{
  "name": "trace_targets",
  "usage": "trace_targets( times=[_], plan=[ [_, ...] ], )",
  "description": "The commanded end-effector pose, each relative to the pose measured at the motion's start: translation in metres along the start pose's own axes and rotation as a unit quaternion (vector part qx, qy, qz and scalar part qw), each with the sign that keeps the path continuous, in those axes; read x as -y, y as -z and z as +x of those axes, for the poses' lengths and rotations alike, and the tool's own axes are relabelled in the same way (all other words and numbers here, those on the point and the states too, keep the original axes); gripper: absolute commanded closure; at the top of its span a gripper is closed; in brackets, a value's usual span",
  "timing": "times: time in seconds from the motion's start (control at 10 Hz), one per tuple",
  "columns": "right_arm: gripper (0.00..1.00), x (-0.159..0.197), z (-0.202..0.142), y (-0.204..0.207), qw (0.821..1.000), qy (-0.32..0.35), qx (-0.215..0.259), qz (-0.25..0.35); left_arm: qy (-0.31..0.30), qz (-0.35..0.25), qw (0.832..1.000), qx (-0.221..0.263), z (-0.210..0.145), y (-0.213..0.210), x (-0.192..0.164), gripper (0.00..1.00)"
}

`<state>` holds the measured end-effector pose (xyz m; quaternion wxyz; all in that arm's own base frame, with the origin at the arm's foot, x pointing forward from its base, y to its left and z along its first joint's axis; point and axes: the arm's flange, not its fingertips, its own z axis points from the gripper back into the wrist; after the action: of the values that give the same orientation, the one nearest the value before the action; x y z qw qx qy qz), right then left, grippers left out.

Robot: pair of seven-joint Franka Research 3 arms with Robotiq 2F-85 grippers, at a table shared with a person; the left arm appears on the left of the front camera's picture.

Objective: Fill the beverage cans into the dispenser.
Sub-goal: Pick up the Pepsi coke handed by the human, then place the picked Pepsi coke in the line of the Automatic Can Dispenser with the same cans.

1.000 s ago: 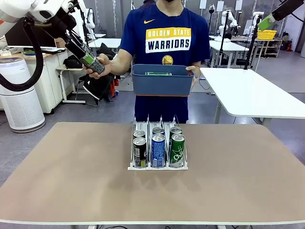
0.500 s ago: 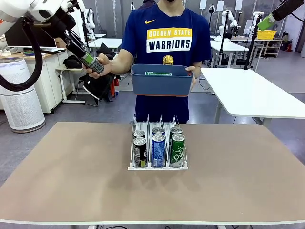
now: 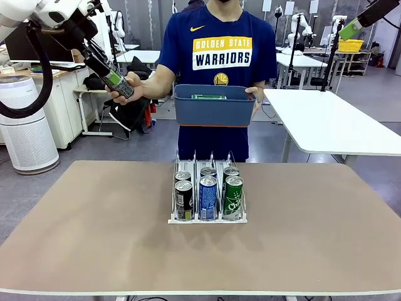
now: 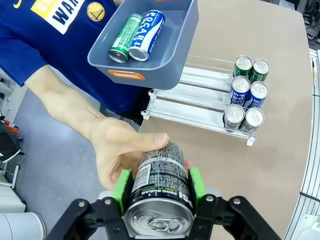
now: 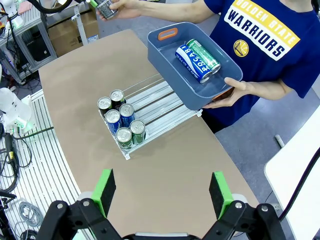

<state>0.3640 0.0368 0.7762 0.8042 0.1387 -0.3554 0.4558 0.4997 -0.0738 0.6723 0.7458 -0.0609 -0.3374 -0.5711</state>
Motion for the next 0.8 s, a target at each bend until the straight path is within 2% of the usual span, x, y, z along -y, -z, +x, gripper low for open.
trace_targets(
  times=[0.0,0.7],
  plan=[
    [0.00,-0.0003,-0.0004,0.0000,1.000,0.000,0.000,0.000,-0.001,-0.004,1.000,0.006,-0.0007,0.0005,-0.0002,1.00],
    [0.00,-0.0003,-0.0004,0.0000,1.000,0.000,0.000,0.000,-0.001,-0.004,1.000,0.006,-0.0007,0.0005,-0.0002,1.00]
  ],
)
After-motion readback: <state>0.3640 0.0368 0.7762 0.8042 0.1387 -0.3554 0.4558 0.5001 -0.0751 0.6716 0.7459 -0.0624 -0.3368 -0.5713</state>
